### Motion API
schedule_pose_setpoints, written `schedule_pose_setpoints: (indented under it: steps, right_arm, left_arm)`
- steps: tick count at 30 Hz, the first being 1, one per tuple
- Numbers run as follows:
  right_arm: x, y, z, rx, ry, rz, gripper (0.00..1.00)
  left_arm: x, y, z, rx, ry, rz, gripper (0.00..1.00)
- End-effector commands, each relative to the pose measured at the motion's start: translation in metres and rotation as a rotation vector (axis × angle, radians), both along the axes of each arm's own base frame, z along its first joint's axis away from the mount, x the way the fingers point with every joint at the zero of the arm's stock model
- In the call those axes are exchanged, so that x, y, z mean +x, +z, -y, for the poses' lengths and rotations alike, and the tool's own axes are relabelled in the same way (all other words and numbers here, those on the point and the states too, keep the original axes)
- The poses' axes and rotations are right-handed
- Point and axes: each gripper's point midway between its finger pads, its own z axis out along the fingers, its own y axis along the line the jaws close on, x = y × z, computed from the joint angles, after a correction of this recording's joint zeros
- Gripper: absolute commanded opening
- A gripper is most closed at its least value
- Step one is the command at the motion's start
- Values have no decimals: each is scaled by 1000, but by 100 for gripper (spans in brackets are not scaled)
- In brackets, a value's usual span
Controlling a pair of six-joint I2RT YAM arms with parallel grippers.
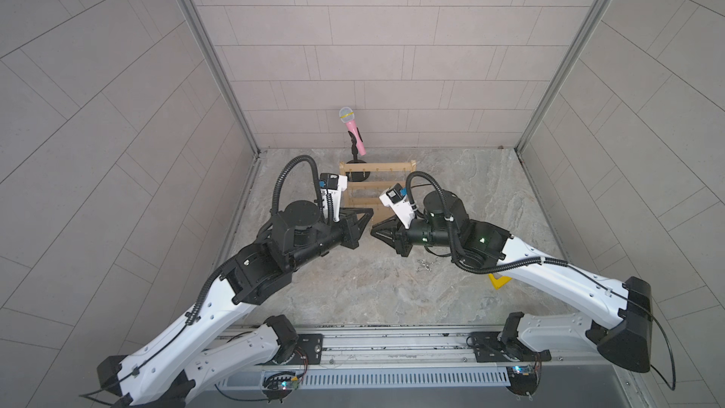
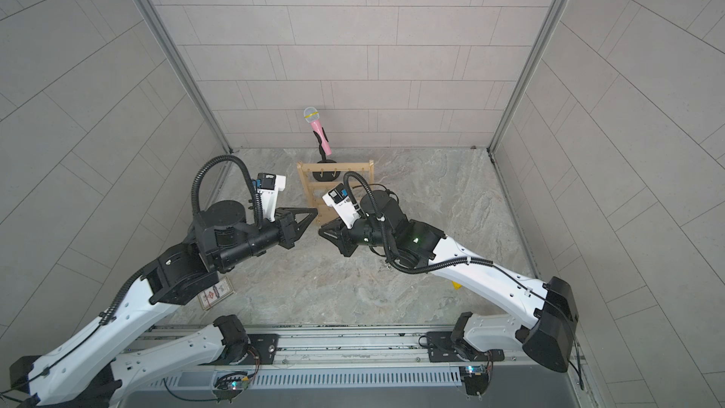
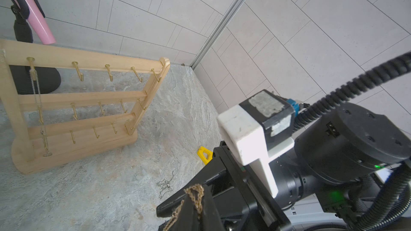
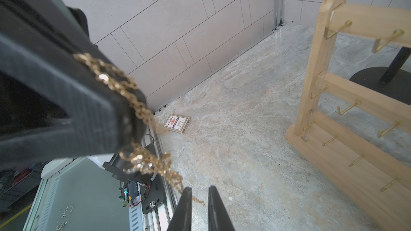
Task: Hang the necklace on the jewelry display stand
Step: Pick up the necklace from the center of the board.
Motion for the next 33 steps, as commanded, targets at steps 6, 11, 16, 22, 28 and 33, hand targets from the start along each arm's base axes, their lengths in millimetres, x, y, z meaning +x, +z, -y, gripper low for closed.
schedule_pose_setpoints:
  steps: [6,11,16,22,28,33]
  right_arm:
    - [-13,21,1,54,59,59,20]
    - [-9,17,6,48,50,59,18]
    - [-11,19,8,58,62,64,14]
    - [-14,20,10,62,81,70,9]
    - [-20,23,11,79,110,75,2]
    - [-24,23,12,83,122,73,2]
  left_arm:
    - [-10,10,7,19,-81,8,8]
    - [-19,13,15,22,-157,14,8]
    - [-22,18,17,23,-179,23,8]
    - [-22,18,17,22,-183,22,8]
    - [-22,17,17,22,-181,21,8]
    - [-19,16,15,28,-162,23,8]
